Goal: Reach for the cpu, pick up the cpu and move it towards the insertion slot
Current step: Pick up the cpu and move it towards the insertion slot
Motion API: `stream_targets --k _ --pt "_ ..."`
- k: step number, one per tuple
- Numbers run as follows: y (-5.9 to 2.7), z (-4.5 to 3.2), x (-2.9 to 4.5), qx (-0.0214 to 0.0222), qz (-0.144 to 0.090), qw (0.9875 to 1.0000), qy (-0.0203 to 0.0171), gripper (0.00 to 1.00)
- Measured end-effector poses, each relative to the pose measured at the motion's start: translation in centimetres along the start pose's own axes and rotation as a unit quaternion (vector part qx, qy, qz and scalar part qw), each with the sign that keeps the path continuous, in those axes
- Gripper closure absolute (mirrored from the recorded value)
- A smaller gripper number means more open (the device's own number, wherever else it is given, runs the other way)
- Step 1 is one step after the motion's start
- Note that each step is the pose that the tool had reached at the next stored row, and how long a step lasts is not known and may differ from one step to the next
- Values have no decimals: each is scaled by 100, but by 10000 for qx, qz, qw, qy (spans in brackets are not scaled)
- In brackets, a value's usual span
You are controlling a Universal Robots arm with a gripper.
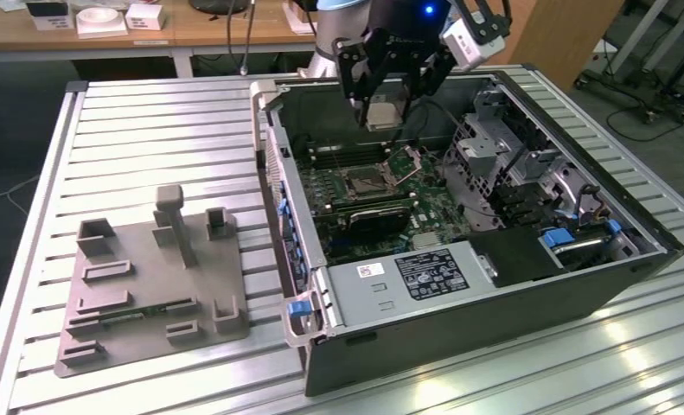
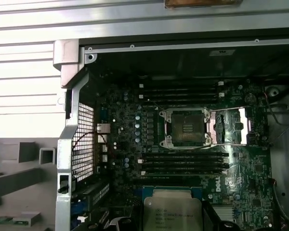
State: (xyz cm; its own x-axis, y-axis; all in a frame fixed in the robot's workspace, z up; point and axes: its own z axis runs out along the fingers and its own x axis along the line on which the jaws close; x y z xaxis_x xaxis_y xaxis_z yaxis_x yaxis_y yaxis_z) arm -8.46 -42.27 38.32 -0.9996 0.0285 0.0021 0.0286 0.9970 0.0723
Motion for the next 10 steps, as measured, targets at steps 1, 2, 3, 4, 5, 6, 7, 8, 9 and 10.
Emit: stream_targets --k 1,2,3,4,5,6,7,8,9,10 --pt "3 1 -12 0 0 10000 0 45" --pt "6 1 -23 0 0 10000 0 45" --pt "8 1 -35 0 0 10000 0 45" --pt "11 1 -46 0 0 10000 0 45" --pt "14 1 -58 0 0 10000 0 45" --pt "17 2 -70 0 0 10000 0 45" --pt "20 2 -82 0 0 10000 0 45" --pt "23 2 -93 0 0 10000 0 45" --pt "26 2 -105 0 0 10000 0 45" --pt "28 2 -117 0 0 10000 0 45"
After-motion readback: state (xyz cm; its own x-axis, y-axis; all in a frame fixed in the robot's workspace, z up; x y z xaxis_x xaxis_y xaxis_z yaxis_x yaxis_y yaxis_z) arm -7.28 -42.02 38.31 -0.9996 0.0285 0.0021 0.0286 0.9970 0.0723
